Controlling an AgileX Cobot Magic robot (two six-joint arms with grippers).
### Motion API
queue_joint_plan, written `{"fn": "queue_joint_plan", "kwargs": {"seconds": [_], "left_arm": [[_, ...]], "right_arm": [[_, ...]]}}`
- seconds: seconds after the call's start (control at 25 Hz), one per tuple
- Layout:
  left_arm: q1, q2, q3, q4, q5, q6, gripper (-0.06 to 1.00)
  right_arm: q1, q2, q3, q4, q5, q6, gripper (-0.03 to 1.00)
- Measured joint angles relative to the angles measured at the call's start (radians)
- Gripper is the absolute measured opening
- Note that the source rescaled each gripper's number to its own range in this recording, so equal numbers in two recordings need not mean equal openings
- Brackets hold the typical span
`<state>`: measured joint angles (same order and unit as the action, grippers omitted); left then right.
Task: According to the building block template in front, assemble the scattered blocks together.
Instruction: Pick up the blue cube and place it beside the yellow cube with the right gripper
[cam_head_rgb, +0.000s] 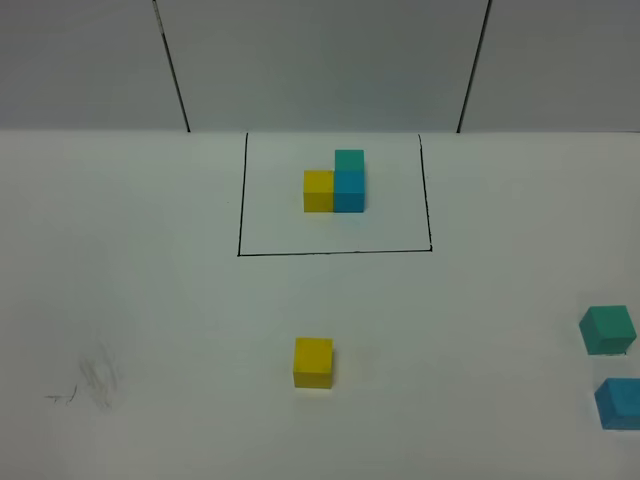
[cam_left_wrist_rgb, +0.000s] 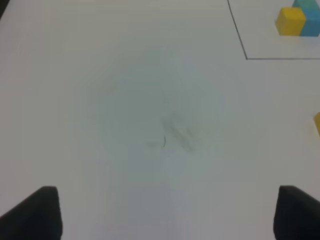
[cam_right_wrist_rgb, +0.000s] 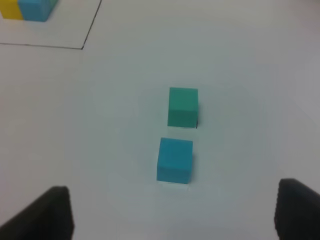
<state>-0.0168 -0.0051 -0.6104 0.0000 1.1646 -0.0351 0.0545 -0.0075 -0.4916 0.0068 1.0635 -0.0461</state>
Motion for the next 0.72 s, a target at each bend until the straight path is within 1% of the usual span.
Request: {"fn": "queue_joint_plan", "kwargs": {"seconds": [0.2, 0.48, 0.64, 0.72], "left_arm": [[0.0, 0.0, 0.081, 0.0, -0.057, -0.006, 0.99], [0.0, 0.0, 0.103, 0.0, -0.092, -0.007, 0.99], [0.0, 0.0, 0.104, 0.0, -0.095, -0.007, 0.95], [0.0, 0.0, 0.105, 0.0, -0.096, -0.007, 0.92]], "right_arm": [[0.0, 0.0, 0.0, 0.0, 0.0, 0.001, 0.67], [0.0, 0.0, 0.0, 0.0, 0.0, 0.002, 0.67], [0.0, 0.0, 0.0, 0.0, 0.0, 0.002, 0.67], [0.0, 0.0, 0.0, 0.0, 0.0, 0.002, 0.67]]}}
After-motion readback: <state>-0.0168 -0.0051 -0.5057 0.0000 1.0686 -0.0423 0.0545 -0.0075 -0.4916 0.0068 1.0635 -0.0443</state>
